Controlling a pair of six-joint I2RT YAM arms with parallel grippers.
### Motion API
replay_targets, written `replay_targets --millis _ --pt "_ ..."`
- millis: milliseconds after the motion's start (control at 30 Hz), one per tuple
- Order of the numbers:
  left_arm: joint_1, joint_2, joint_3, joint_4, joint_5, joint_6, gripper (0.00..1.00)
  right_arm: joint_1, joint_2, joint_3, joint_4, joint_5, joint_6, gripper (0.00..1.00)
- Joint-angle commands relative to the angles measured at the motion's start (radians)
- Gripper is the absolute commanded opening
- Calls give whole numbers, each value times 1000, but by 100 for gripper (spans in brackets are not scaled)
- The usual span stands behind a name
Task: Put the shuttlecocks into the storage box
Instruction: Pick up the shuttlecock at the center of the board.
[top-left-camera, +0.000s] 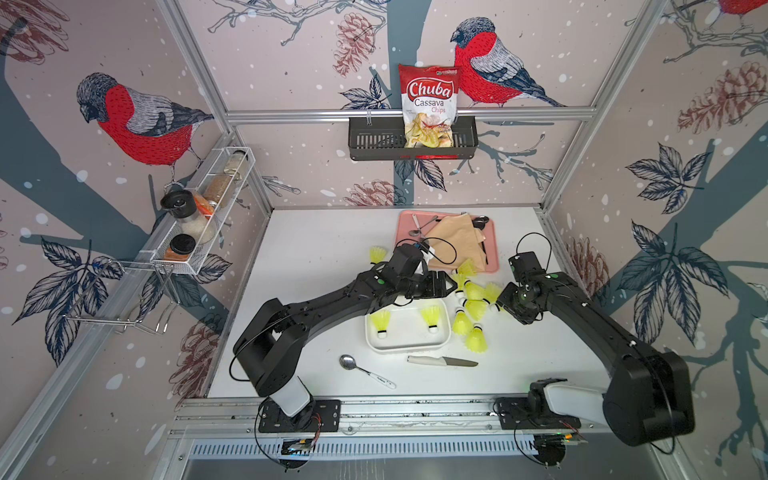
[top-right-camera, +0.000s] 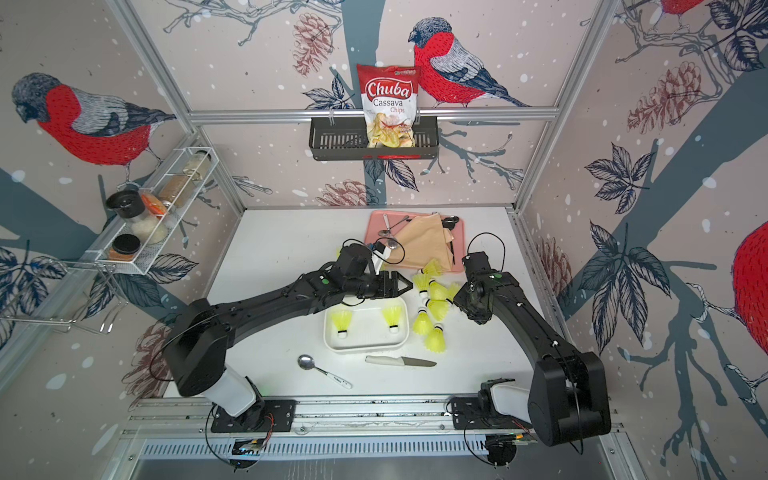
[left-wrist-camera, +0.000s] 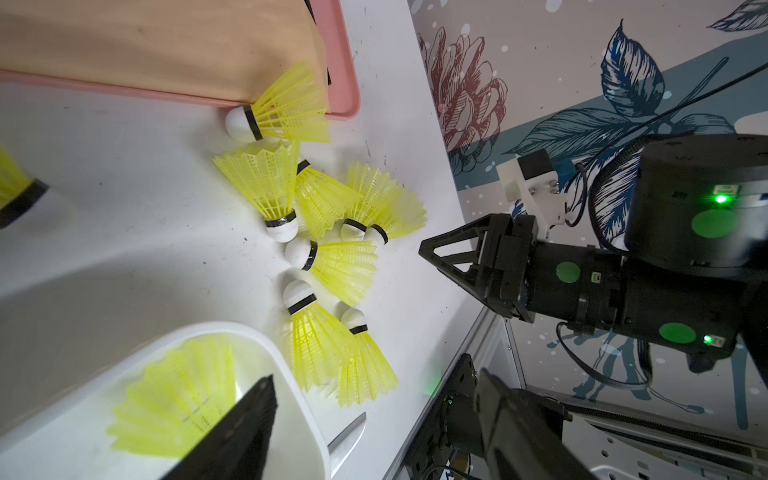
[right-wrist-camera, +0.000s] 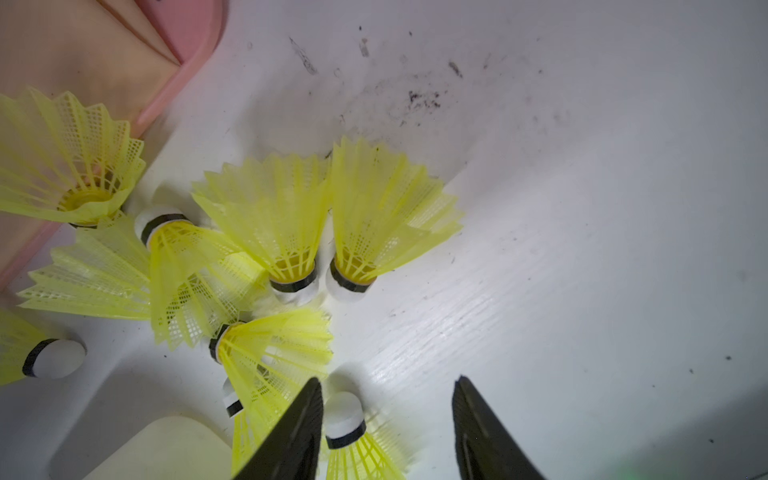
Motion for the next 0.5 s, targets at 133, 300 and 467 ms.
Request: replay_targets --millis 133,300,467 --pt "-20 117 65 85 89 16 78 -23 31 -52 159 -48 85 52" --pt "-28 184 114 95 114 16 78 -30 76 -74 204 -64 113 53" --pt "-29 234 170 75 128 35 78 -32 108 -85 239 -54 135 52"
